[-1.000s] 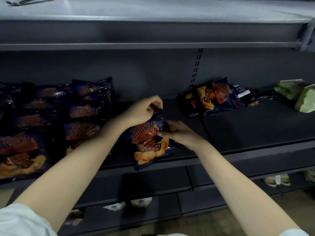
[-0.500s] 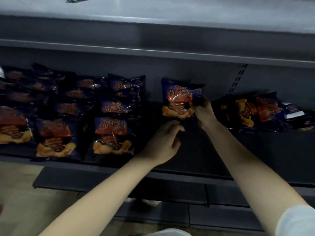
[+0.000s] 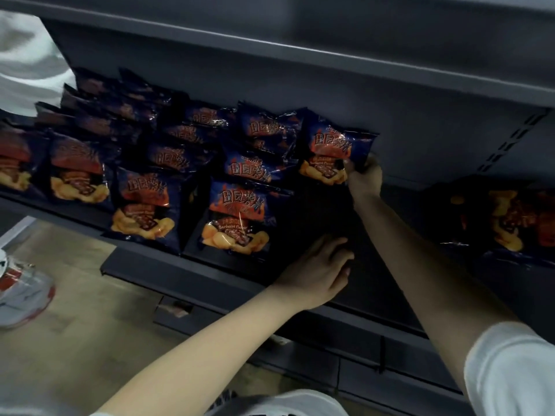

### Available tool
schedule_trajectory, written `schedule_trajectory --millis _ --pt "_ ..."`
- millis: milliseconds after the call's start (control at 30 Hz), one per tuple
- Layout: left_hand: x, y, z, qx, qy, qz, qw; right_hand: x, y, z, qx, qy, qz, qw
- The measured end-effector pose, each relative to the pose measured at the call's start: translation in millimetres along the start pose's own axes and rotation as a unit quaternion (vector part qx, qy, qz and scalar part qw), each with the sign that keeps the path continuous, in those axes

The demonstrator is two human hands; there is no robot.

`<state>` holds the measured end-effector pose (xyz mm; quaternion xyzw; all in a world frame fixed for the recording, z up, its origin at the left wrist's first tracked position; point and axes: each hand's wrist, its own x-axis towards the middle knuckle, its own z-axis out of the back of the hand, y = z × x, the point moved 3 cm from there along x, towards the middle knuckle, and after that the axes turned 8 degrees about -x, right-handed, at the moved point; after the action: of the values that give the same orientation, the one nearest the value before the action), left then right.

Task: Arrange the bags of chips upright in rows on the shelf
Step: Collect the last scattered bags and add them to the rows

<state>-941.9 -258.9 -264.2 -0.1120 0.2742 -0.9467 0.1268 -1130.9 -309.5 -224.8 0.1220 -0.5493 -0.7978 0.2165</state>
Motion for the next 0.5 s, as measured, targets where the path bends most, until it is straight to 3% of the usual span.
schedule_trajectory --millis 333,500 --pt "4.0 3.5 0.1 0.005 0.002 -0.018 1.0 -5.2 -11.5 29.4 0.037 -0.038 -0.059 0.997" --pt "17.6 -3.7 3.1 0.016 -0.025 -0.08 0.996 -10.2 -13.5 72.4 0.048 -0.074 -0.021 0.996"
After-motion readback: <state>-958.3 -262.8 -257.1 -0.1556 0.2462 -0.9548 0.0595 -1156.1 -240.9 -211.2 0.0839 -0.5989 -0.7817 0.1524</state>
